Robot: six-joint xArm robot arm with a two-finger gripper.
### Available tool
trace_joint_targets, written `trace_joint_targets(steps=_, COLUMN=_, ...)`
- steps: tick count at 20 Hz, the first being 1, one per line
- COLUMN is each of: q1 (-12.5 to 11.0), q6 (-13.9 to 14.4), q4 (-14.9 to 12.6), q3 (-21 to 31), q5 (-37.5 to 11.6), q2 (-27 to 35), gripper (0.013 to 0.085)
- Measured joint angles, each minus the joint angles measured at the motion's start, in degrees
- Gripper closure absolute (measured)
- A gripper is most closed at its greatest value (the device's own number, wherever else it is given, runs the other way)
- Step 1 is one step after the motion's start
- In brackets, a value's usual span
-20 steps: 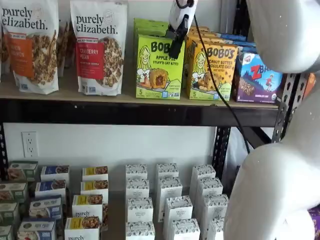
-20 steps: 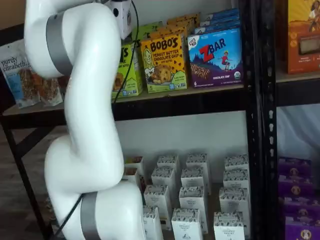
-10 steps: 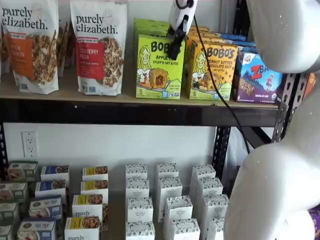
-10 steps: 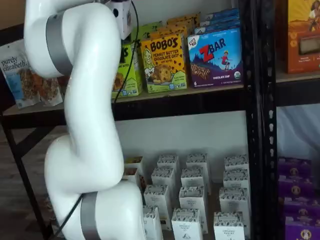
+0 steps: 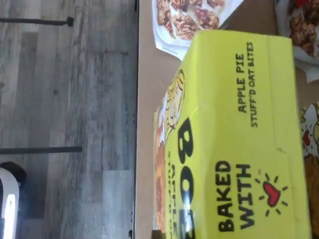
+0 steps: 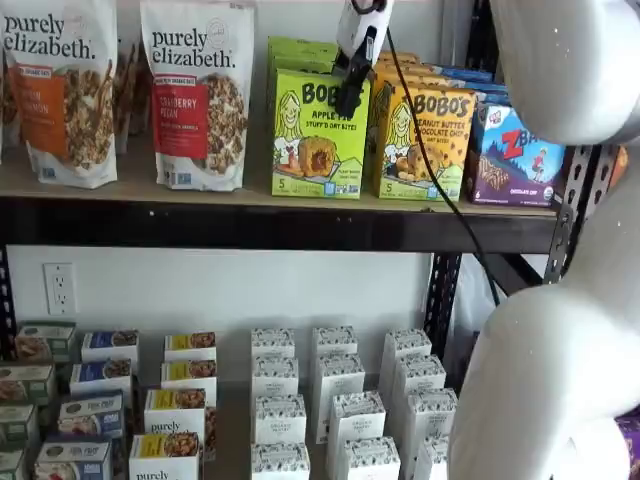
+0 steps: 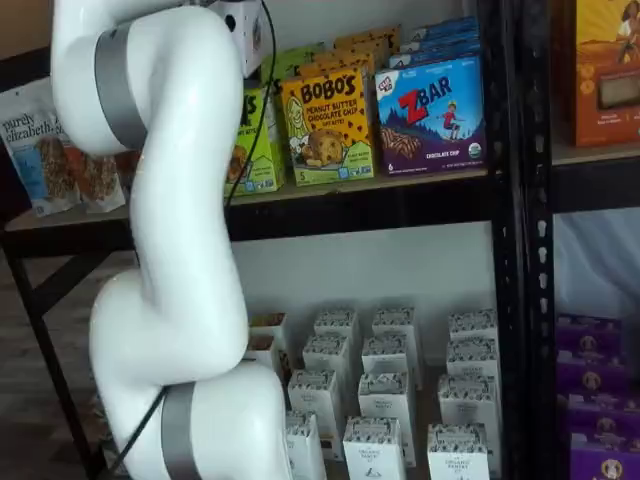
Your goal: Pick the green box on the top shelf, the fourth from the left
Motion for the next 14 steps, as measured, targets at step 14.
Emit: trace_joint_targets(steps=14, q1=0.1, q6=0.2, q4=0.3, q3=-0.2, q5=0.0, q2=0.1, gripper=0.0650)
